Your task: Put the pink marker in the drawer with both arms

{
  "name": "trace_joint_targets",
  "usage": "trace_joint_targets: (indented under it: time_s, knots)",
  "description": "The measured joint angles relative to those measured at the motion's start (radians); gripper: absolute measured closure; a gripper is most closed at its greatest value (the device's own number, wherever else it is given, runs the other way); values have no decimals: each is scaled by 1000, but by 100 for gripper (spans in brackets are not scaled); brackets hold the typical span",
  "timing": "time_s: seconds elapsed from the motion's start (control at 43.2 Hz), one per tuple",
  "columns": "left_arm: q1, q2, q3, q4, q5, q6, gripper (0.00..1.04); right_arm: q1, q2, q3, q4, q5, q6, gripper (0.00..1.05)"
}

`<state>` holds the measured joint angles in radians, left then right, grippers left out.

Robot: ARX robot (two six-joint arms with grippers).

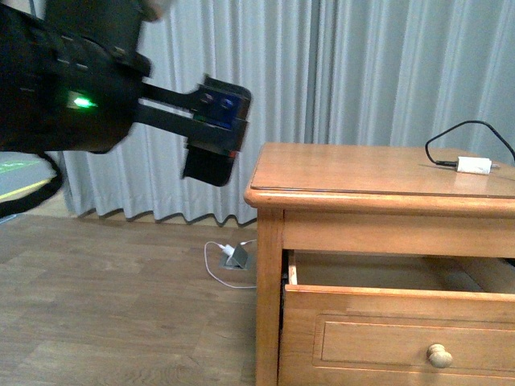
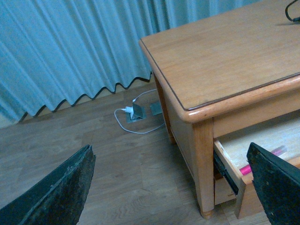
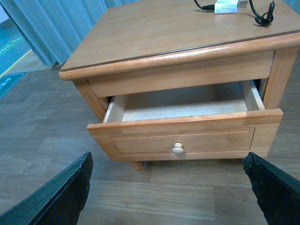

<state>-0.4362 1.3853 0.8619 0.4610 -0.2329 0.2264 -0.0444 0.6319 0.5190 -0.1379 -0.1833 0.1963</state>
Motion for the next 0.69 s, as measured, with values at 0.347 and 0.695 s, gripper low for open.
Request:
trace_joint_targets:
  time_s: [0.347, 0.695]
  knots:
    - [37, -667, -412, -275, -160, -201, 6, 0, 0, 0, 0, 0, 0, 8]
    - [87, -866, -526, -317, -123, -257, 15, 0, 0, 0, 0, 0, 0, 8]
